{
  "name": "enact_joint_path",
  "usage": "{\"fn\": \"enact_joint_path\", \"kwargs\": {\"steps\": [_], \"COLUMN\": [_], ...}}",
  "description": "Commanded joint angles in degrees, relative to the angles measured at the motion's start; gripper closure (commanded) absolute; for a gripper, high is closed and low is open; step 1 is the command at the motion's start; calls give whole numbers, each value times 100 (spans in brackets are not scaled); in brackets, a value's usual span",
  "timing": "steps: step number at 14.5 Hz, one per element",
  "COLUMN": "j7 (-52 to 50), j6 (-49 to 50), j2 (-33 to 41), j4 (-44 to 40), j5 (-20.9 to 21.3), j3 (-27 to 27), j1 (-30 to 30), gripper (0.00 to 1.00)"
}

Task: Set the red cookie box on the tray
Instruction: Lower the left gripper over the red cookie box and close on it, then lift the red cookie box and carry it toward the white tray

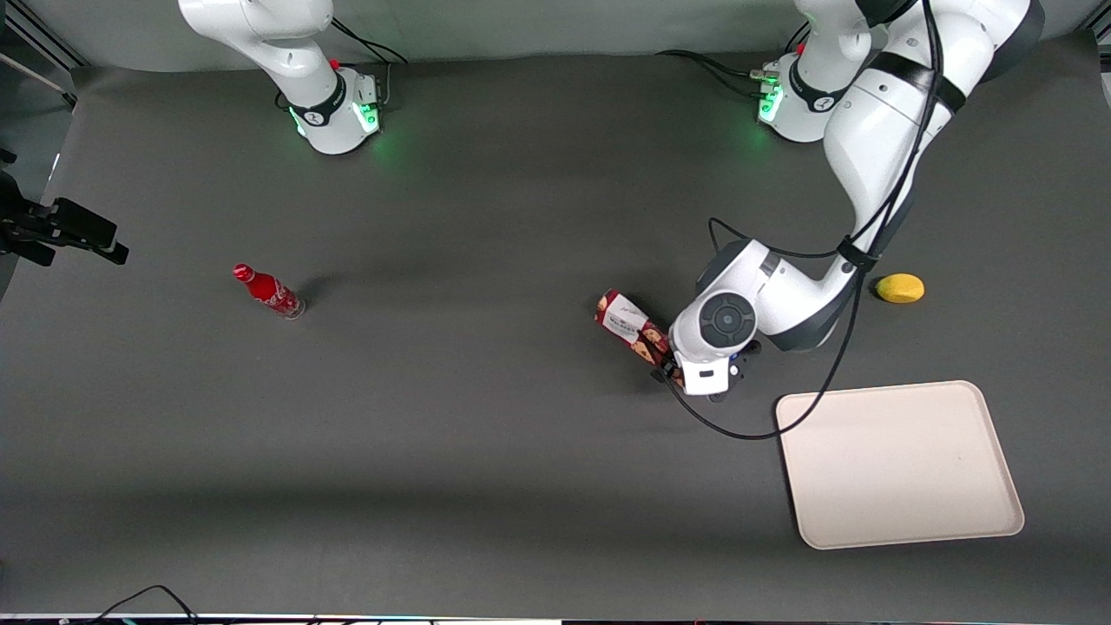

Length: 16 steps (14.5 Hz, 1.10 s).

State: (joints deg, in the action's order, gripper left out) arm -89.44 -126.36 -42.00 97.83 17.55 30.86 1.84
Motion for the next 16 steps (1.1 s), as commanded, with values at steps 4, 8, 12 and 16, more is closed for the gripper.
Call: {"fn": "enact_joint_path", "kwargs": {"steps": [4, 8, 12, 16], "j7": [-162, 294, 1268, 2752], "j6": [-82, 320, 1795, 3692], "j2": [271, 709, 1210, 1448], "j4": [184, 61, -877, -2300], "j5": [161, 153, -250, -717], "j3": [-1, 8, 34, -27], "j1": [-35, -219, -430, -614], "gripper": [100, 100, 100, 100]}}
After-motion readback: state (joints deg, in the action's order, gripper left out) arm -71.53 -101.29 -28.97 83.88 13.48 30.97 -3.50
